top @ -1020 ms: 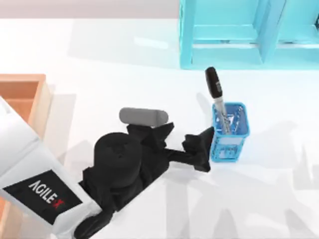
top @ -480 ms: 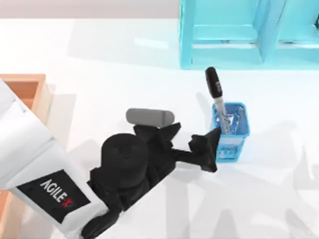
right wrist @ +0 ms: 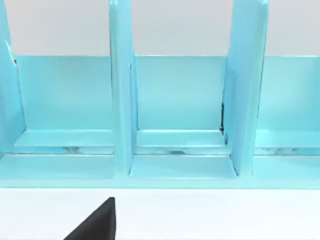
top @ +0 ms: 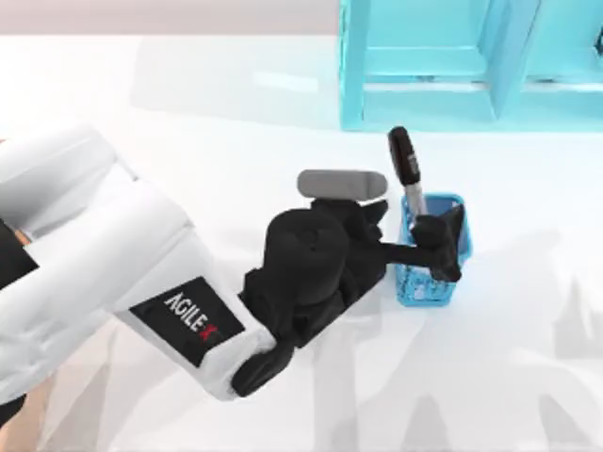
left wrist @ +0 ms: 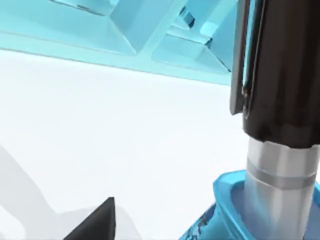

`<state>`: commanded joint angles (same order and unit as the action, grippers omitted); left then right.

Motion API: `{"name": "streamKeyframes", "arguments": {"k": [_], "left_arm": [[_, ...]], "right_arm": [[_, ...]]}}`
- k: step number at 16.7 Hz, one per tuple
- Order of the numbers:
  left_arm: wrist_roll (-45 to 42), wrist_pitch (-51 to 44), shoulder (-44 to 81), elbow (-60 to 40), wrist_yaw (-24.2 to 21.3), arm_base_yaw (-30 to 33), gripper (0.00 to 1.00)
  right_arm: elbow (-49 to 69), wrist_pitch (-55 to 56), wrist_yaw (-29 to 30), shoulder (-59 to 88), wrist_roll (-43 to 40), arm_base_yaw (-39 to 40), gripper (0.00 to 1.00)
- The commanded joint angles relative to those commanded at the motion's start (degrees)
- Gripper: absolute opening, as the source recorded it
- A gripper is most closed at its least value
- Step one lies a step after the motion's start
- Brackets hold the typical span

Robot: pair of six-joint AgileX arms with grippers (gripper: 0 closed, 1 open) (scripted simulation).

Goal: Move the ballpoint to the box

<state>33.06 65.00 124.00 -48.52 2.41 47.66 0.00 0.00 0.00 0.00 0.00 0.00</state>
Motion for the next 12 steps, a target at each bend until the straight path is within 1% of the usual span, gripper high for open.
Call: {"name": "streamKeyframes", "arguments": {"k": [4,8,12], "left_arm": [[-0.02,-2.67,4.12,-6.78,-0.31,-0.26,1.00],[-0.02,-2.84,4.36,-7.17,-0.33,-0.27,1.00],[-0.02,-2.84,4.36,-7.17,-0.33,-0.27,0.70]], "right_arm": [[0.00,0.00,0.00,0.00,0.00,0.00,1.00],[0.00,0.00,0.00,0.00,0.00,0.00,1.00],[0.00,0.00,0.00,0.00,0.00,0.00,1.00]]}}
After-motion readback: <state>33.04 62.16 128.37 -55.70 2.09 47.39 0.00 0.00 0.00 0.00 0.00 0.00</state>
